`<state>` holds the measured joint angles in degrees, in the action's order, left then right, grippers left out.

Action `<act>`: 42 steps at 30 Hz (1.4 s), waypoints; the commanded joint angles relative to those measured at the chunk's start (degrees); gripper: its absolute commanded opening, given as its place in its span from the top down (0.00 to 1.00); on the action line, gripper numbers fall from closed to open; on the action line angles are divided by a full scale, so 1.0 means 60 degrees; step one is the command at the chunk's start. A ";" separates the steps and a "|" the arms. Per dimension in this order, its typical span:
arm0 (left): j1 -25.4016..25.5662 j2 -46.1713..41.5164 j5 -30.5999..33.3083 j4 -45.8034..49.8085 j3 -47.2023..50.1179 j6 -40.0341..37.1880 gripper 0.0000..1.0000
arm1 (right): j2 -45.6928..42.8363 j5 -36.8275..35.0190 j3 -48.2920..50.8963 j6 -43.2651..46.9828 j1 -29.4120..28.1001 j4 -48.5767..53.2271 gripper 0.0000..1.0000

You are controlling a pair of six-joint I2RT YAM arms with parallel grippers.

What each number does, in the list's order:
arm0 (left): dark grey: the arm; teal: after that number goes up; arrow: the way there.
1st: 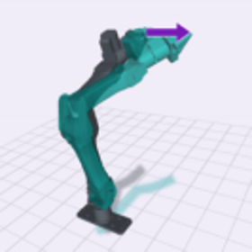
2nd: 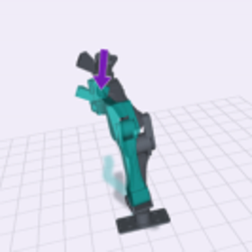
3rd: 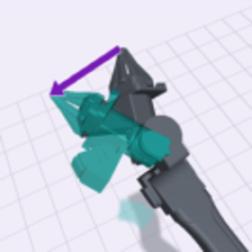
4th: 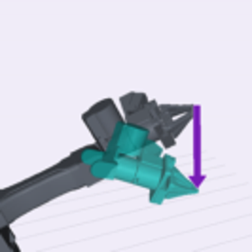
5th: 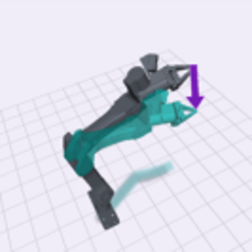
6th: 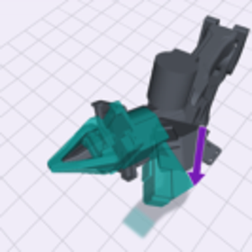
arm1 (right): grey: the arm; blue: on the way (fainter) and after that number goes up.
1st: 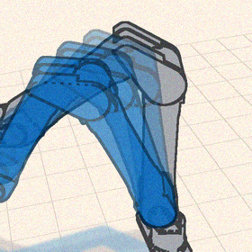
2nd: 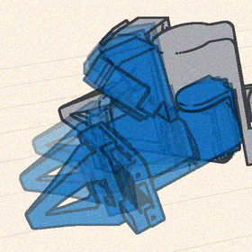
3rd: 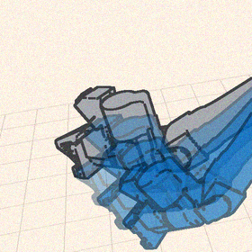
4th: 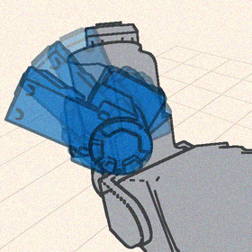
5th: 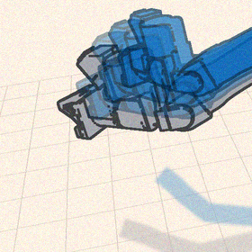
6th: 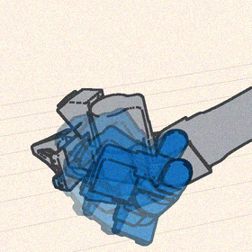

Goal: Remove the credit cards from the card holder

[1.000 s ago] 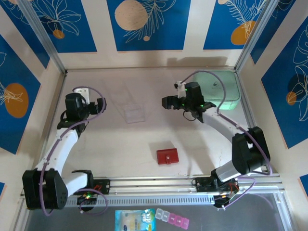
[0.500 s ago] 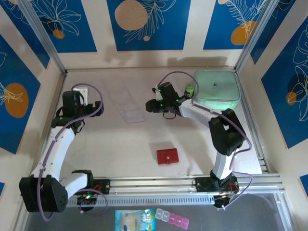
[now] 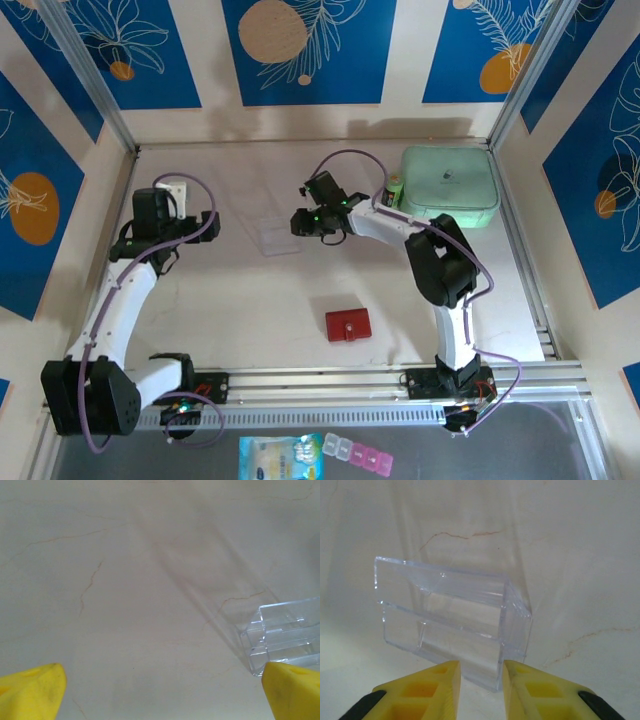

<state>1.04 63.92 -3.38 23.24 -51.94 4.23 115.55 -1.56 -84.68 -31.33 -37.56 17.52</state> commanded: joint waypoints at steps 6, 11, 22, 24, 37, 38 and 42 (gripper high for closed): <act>0.0040 -0.0009 0.0004 0.0050 -0.0038 -0.0038 0.00 | 0.0527 -0.0181 -0.0597 -0.0040 -0.0098 0.0726 0.73; 0.0032 -0.0081 -0.0023 -0.0033 0.0016 -0.0038 0.00 | 0.0757 -0.0173 -0.0722 0.0021 -0.0081 0.0830 0.76; 0.0037 0.0036 -0.0027 0.0041 -0.0025 -0.0016 0.00 | 0.0662 -0.0615 -0.0810 0.0173 -0.0090 0.1159 0.88; 0.0032 0.0054 0.0013 0.0044 -0.0024 -0.0006 0.00 | 0.0528 -0.0787 -0.0778 0.0274 -0.0062 0.1272 0.90; 0.0032 0.0222 -0.0122 0.0051 -0.0040 0.0039 0.00 | -0.1072 -0.1744 0.0621 0.0697 0.0888 0.1807 0.95; 0.0032 0.0227 -0.0126 0.0038 -0.0055 0.0038 0.00 | -0.1174 -0.1914 0.0733 0.0759 0.0972 0.1888 0.95; 0.0034 0.0273 -0.0167 0.0032 -0.0059 0.0042 0.00 | -0.1578 -0.2351 0.1181 0.0944 0.1391 0.2061 0.95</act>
<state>1.04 65.23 -3.81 23.22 -51.94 4.21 109.16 -12.99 -78.96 -27.18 -30.35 28.21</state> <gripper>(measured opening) 0.998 0.051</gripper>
